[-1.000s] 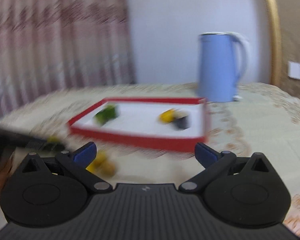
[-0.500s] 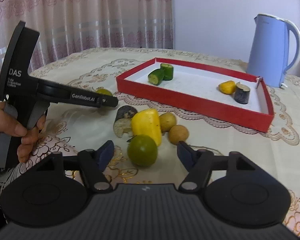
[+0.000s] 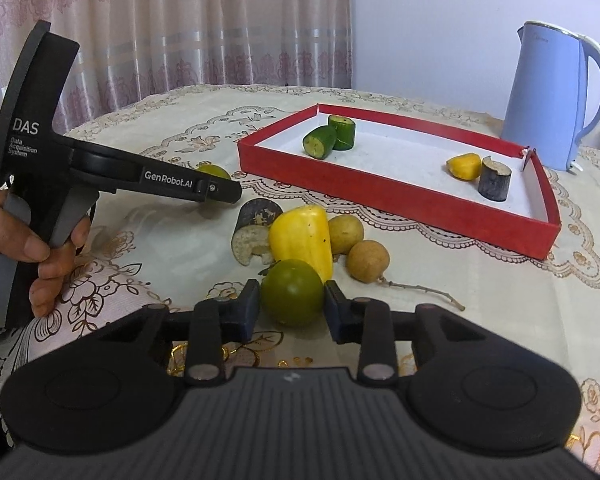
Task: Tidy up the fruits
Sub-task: 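Place the green fruit in the red tray and open the right gripper while the left holds its fruit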
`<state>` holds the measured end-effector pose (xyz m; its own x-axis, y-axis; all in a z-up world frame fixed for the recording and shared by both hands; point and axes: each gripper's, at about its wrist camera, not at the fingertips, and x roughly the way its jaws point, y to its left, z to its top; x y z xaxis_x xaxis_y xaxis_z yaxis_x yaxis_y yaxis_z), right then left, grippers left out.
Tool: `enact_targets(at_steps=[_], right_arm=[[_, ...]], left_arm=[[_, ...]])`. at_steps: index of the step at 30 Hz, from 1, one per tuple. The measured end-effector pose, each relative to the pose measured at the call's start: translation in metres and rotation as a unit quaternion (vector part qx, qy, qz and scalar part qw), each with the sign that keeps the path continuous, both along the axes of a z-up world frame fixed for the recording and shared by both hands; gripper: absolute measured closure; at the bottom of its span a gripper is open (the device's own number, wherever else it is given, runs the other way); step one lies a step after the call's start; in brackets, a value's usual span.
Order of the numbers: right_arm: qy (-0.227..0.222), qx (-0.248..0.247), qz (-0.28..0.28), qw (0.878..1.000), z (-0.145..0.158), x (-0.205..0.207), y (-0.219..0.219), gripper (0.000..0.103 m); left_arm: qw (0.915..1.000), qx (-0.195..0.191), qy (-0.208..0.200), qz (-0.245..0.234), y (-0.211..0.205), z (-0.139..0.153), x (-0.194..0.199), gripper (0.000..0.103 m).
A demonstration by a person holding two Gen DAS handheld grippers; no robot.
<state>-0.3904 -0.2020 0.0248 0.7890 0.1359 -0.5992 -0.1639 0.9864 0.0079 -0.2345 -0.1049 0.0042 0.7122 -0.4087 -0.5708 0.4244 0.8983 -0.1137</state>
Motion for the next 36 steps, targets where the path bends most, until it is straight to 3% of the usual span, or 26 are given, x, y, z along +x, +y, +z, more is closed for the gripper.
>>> enact_targets(at_steps=[9, 15, 22, 28, 36], right_arm=[[-0.062, 0.004, -0.012, 0.998, 0.04, -0.004, -0.024, 0.071], [-0.098, -0.007, -0.059, 0.993, 0.067, 0.042, -0.076, 0.071], [-0.041, -0.017, -0.11, 0.993, 0.039, 0.11, -0.123, 0.071], [-0.009, 0.002, -0.134, 0.991, 0.019, 0.122, -0.147, 0.071], [0.005, -0.023, -0.142, 0.99, 0.008, 0.139, -0.16, 0.071]], left_arm=[[1.0, 0.002, 0.002, 0.002, -0.001, -0.001, 0.001, 0.07], [1.0, 0.003, 0.004, 0.006, -0.001, -0.001, 0.002, 0.07], [0.9999, 0.005, 0.007, 0.013, -0.001, -0.002, 0.003, 0.07], [0.9998, 0.014, 0.004, 0.013, -0.004, -0.002, 0.003, 0.07], [0.9997, 0.021, 0.001, 0.014, -0.006, -0.003, 0.002, 0.07]])
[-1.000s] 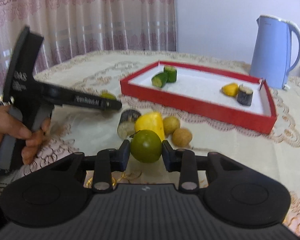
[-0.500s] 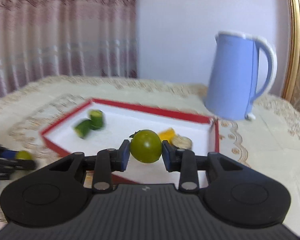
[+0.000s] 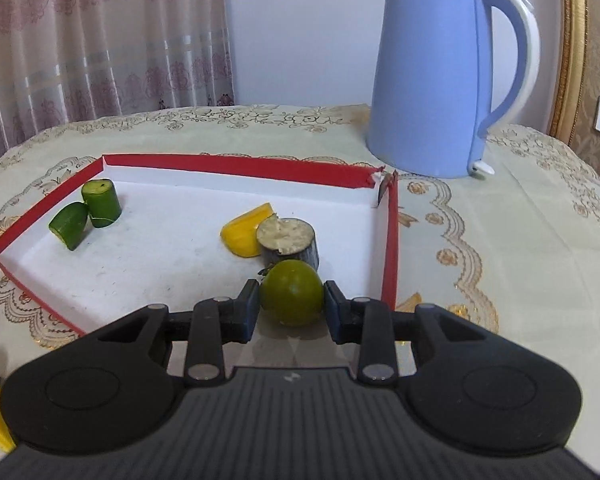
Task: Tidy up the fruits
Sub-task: 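Place the green fruit in the red tray and open the right gripper while the left holds its fruit, then carry the green round fruit into the red tray and open the left gripper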
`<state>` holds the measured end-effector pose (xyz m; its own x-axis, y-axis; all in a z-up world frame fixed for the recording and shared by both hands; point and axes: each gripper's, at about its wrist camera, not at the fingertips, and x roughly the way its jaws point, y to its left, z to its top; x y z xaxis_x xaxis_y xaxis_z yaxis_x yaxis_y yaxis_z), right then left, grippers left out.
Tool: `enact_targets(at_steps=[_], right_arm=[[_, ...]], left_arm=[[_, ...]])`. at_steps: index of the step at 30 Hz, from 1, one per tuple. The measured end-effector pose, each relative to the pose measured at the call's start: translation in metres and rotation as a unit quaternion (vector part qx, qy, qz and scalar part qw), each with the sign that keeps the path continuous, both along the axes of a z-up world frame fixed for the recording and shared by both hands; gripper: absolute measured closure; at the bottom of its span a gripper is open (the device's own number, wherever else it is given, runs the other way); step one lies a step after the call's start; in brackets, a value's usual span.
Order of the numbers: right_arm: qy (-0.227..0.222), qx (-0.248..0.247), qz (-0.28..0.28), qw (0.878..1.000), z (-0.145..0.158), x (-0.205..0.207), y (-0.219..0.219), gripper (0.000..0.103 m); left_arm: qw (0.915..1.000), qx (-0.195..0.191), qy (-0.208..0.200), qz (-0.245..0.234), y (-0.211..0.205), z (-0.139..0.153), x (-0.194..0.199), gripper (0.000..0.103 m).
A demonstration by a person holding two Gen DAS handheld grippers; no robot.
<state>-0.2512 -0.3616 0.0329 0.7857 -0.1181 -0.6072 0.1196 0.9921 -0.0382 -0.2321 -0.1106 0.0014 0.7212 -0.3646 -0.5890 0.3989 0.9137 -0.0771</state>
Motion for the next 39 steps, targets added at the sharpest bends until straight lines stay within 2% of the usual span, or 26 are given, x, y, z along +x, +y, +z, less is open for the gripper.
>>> enact_targets(at_steps=[8, 13, 20, 24, 27, 28, 29, 30, 33, 36, 39], right_arm=[[-0.016, -0.016, 0.013, 1.0, -0.007, 0.005, 0.001, 0.071], [-0.021, -0.006, 0.013, 1.0, -0.006, 0.003, -0.001, 0.071], [-0.015, -0.007, 0.029, 0.999, -0.007, 0.004, 0.003, 0.052], [-0.015, -0.003, 0.035, 0.999, -0.007, 0.003, 0.003, 0.048], [-0.02, 0.007, 0.042, 0.999, -0.006, 0.001, 0.002, 0.041], [-0.028, 0.009, 0.043, 0.999, -0.005, -0.001, 0.002, 0.035], [-0.041, 0.008, 0.04, 0.998, -0.003, -0.004, 0.001, 0.021], [-0.055, 0.009, 0.035, 0.998, -0.001, -0.008, 0.0, 0.014], [-0.091, 0.052, 0.033, 0.994, 0.007, -0.018, -0.01, 0.01], [-0.135, 0.082, 0.0, 0.987, 0.016, -0.028, -0.025, 0.0], [-0.153, 0.127, -0.024, 0.98, 0.018, -0.033, -0.042, 0.0]], left_arm=[[1.0, 0.003, -0.003, 0.001, -0.001, 0.0, 0.0, 0.07], [0.9999, 0.009, -0.005, 0.002, -0.002, -0.001, -0.001, 0.07], [0.9998, 0.018, -0.008, 0.004, -0.005, -0.001, -0.002, 0.07], [0.9996, 0.026, -0.009, 0.006, -0.006, -0.001, -0.003, 0.07], [0.9993, 0.035, -0.011, 0.011, -0.008, 0.0, -0.004, 0.07], [0.9992, 0.037, -0.012, 0.012, -0.008, 0.0, -0.004, 0.07], [0.9991, 0.039, -0.012, 0.015, -0.008, 0.0, -0.004, 0.07], [0.9989, 0.042, -0.011, 0.017, -0.008, 0.0, -0.005, 0.07], [0.9987, 0.046, -0.009, 0.021, -0.008, 0.003, -0.006, 0.07], [0.9987, 0.047, -0.014, 0.017, -0.009, 0.012, -0.009, 0.07], [0.9988, 0.041, -0.026, 0.011, -0.012, 0.028, -0.009, 0.07]])
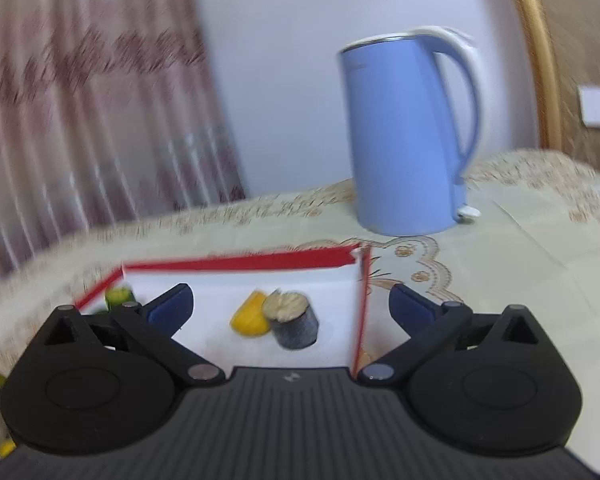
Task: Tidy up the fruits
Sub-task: 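Carry the green round fruit into the red tray and open the left gripper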
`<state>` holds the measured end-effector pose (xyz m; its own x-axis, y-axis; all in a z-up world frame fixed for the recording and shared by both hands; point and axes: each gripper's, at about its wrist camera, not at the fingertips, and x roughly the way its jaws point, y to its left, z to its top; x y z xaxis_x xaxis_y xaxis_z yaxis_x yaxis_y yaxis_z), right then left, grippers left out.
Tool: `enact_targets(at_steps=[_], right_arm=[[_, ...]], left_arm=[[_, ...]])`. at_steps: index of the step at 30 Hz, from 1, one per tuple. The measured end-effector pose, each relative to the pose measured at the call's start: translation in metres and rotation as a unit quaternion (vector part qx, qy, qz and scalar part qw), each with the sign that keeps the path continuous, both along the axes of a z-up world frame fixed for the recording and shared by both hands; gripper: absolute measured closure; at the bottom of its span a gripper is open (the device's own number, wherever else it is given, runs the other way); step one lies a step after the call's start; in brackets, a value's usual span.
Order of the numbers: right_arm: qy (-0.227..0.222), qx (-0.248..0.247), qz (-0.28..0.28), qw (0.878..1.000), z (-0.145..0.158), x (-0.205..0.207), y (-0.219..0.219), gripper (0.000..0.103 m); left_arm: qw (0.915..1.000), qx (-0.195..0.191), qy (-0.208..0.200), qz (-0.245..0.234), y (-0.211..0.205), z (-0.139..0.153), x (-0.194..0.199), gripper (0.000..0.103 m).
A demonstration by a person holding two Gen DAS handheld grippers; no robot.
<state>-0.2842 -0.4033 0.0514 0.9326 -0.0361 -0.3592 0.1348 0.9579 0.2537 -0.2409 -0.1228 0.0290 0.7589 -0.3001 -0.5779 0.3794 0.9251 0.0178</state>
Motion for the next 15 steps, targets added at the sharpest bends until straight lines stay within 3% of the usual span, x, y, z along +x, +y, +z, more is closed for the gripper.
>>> enact_targets(at_steps=[7, 15], right_arm=[[-0.009, -0.001, 0.006, 1.0, 0.001, -0.001, 0.0, 0.0], [-0.005, 0.004, 0.003, 1.0, 0.001, -0.003, -0.001, 0.0]], left_arm=[[0.9993, -0.007, -0.022, -0.031, -0.042, 0.034, 0.03, 0.07], [0.9979, 0.006, -0.015, -0.063, -0.123, 0.035, 0.086, 0.07]])
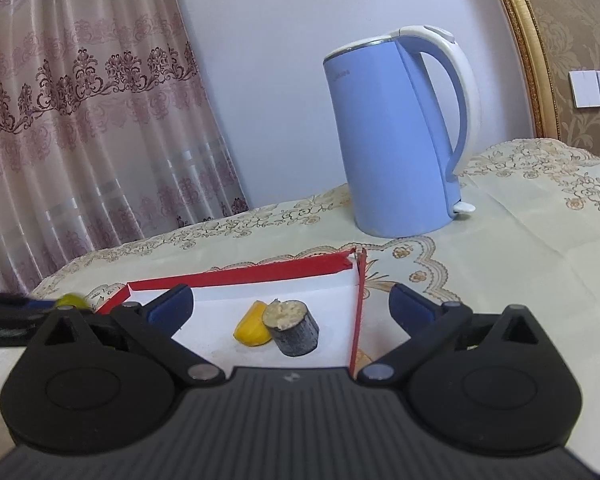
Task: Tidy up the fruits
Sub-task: 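Carry the green round fruit into the red tray and open the left gripper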
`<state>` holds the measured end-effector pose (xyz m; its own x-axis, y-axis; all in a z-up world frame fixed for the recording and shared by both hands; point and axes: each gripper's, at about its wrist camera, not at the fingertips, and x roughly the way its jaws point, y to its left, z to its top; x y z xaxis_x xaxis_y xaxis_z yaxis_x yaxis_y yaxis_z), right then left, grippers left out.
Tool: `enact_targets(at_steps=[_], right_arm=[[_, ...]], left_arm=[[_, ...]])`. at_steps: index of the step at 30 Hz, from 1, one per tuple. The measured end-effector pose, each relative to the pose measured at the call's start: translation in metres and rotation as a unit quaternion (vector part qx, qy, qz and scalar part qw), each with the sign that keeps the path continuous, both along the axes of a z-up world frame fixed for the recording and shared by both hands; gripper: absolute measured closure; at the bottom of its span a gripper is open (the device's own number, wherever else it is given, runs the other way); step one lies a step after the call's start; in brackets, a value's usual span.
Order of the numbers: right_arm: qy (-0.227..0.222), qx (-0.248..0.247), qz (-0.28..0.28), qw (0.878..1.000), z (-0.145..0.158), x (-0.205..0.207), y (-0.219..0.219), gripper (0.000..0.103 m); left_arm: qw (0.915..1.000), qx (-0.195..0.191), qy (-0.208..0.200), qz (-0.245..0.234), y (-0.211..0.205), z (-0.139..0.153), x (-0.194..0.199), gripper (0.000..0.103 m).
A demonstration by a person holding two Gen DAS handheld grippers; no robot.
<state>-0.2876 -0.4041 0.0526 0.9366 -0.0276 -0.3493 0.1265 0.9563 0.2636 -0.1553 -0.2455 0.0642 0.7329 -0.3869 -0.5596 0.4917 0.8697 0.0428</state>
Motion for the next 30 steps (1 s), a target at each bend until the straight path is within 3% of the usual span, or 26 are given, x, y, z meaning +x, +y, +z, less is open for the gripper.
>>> enact_targets(at_steps=[9, 30], right_arm=[[0.005, 0.01, 0.0, 1.0, -0.001, 0.002, -0.004, 0.0], [0.015, 0.011, 0.004, 1.0, -0.003, 0.005, -0.004, 0.0]], left_arm=[[0.9979, 0.029, 0.056, 0.016, -0.034, -0.035, 0.046, 0.07], [0.9966, 0.049, 0.064, 0.013, -0.036, -0.045, 0.055, 0.069]])
